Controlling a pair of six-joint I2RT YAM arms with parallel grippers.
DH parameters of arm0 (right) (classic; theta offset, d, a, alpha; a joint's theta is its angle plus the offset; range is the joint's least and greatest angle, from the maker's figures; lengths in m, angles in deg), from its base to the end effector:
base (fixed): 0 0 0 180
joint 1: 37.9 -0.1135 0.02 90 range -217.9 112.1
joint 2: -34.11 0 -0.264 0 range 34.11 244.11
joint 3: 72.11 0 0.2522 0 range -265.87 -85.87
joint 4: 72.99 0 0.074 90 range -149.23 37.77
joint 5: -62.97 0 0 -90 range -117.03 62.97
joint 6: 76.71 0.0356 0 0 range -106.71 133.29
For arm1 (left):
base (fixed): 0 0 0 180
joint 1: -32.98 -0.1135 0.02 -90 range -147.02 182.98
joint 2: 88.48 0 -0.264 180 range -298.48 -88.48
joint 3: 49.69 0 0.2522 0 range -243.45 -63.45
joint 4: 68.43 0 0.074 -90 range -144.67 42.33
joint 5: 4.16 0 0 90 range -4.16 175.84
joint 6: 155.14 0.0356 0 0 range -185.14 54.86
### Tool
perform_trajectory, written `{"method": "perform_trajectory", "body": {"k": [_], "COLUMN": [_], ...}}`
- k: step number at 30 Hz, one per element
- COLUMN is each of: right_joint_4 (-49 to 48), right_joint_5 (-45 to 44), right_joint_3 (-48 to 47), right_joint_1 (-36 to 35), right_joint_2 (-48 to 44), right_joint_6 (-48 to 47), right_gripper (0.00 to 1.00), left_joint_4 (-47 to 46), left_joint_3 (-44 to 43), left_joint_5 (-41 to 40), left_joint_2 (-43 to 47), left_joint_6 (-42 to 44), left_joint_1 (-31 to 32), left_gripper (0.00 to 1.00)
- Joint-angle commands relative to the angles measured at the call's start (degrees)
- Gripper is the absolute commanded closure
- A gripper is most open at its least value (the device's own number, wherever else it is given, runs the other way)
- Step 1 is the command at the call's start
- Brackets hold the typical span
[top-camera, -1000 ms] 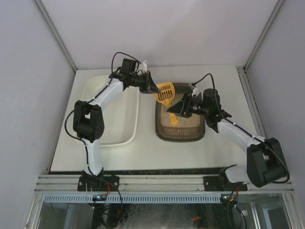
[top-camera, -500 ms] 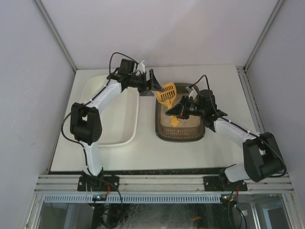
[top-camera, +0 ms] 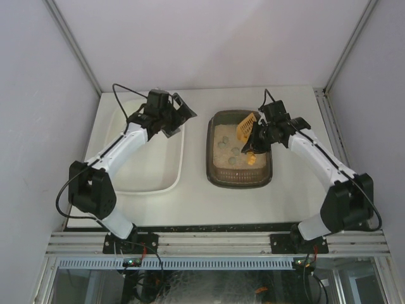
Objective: Clean the litter box
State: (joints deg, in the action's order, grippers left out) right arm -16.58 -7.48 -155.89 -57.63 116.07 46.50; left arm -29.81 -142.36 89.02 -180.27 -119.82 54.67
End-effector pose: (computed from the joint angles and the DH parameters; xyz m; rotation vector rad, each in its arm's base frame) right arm 0.2760 0.1116 0.2953 0.1650 2.6285 0.7797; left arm 0.3403 -0.1375 0.3142 -0.6356 2.2591 -0.7628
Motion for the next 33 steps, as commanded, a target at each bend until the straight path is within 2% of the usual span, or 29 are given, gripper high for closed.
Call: {"method": "perform_trajectory", "body": {"k": [1, 7, 13, 26, 33], "right_joint_4": [16.9, 21.2, 20.8, 8.4, -0.6], "right_joint_5": [-6.4, -8.0, -8.3, 6.0, 9.3], "right_joint_3": [-7.0, -8.7, -8.9, -10.6, -8.5], "right_joint_1": [0.3, 0.1, -0.7, -1.6, 0.3], "right_joint_2": [5.7, 9.3, 12.6, 20.0, 21.0], "right_joint_6": [-7.5, -8.7, -9.4, -6.4, -6.3], "right_gripper": [1.00, 1.00, 1.00, 1.00, 1.00], "left_joint_4": [1.8, 0.1, -2.7, -6.1, -6.9], "left_joint_3": [-0.6, 2.6, 5.8, 9.3, 9.6], "left_joint_5": [-4.9, -7.7, -9.6, -9.1, -8.9], "left_joint_2": [-1.9, 2.3, 4.5, 7.6, 7.6], "left_joint_6": [-6.3, -5.2, -2.6, -0.5, 1.2], "left_joint_1": [1.9, 2.4, 2.0, 1.3, 1.2], "left_gripper": [0.00, 0.00, 0.00, 0.00, 0.00]}}
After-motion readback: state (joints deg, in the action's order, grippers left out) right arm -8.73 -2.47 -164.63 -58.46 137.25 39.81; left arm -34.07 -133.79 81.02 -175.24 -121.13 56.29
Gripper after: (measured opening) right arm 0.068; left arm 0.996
